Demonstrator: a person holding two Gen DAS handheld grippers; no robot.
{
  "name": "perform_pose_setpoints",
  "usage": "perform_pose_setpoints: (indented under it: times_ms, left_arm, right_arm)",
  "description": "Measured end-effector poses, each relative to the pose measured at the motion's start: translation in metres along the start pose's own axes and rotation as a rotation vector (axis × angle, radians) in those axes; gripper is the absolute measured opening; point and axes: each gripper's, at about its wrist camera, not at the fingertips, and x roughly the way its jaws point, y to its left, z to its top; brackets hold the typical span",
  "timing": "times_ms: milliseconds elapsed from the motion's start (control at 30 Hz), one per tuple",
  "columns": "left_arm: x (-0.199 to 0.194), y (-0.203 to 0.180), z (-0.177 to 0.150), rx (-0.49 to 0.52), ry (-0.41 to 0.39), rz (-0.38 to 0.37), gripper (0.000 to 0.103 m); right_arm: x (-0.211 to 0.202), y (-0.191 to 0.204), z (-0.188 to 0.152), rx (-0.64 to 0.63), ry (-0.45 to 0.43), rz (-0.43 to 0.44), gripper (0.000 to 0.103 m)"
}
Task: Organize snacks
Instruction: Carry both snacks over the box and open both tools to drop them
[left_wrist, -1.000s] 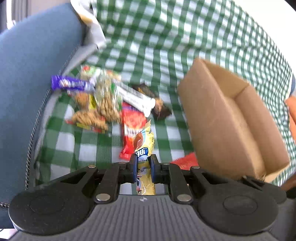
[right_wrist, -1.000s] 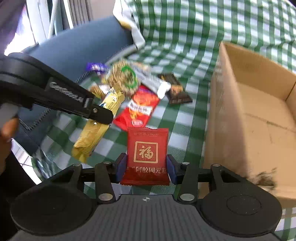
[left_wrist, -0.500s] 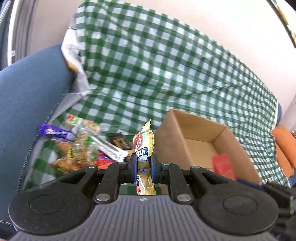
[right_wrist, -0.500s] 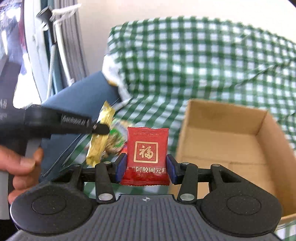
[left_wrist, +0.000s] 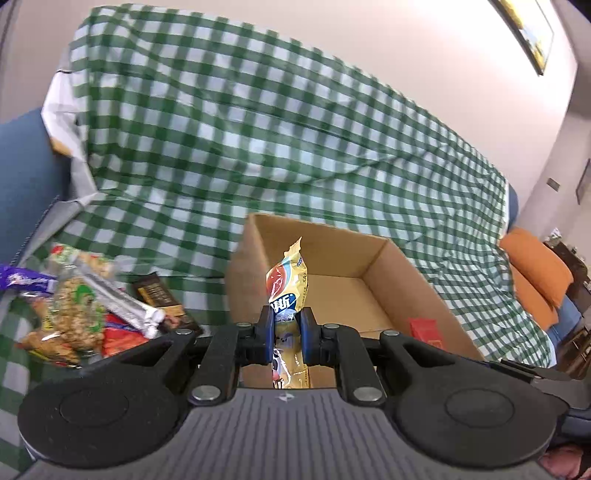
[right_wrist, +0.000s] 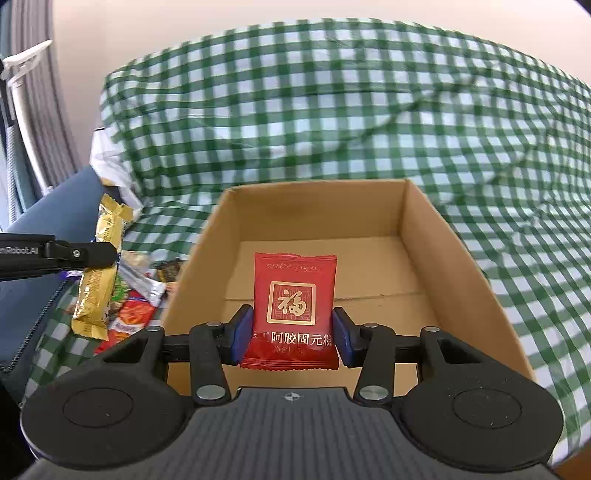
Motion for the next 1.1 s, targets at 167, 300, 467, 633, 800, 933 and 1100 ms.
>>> perform_pose_setpoints:
  times_ms: [167, 300, 467, 633, 800, 933, 1100]
  left_arm:
    - [0.003, -0.019, -0.006, 0.047, -0.037, -0.045, 0.015]
    - [-0.001, -0.032, -0.012, 0.112, -0.082, -0.048, 0.015]
    - [-0.002, -0.037, -0.014, 0.122, -0.096, -0.062, 0.015]
    - [0.0, -0.04, -0.016, 0.118, -0.092, -0.077, 0.015]
    - [0.001, -0.041, -0.016, 0.132, -0.096, -0.091, 0.015]
    - [0.001, -0.042, -0.018, 0.142, -0.097, -0.093, 0.015]
    - [0.0, -0.043, -0.017, 0.142, -0.101, -0.097, 0.015]
  right_arm:
    - [0.002, -0.016, -0.005, 0.031, -0.006, -0.031, 0.048]
    - [0.002, -0.023, -0.007, 0.025, -0.021, -0.057, 0.048]
    - [0.007, -0.026, -0.005, 0.03, -0.021, -0.068, 0.048]
    - [0.01, -0.025, -0.003, 0.042, -0.023, -0.079, 0.048]
    - [0.014, -0.022, -0.001, 0.048, -0.024, -0.086, 0.048]
    - [0.016, -0.022, 0.0, 0.044, -0.025, -0.088, 0.048]
    - [0.017, -0.024, 0.001, 0.046, -0.03, -0.092, 0.048]
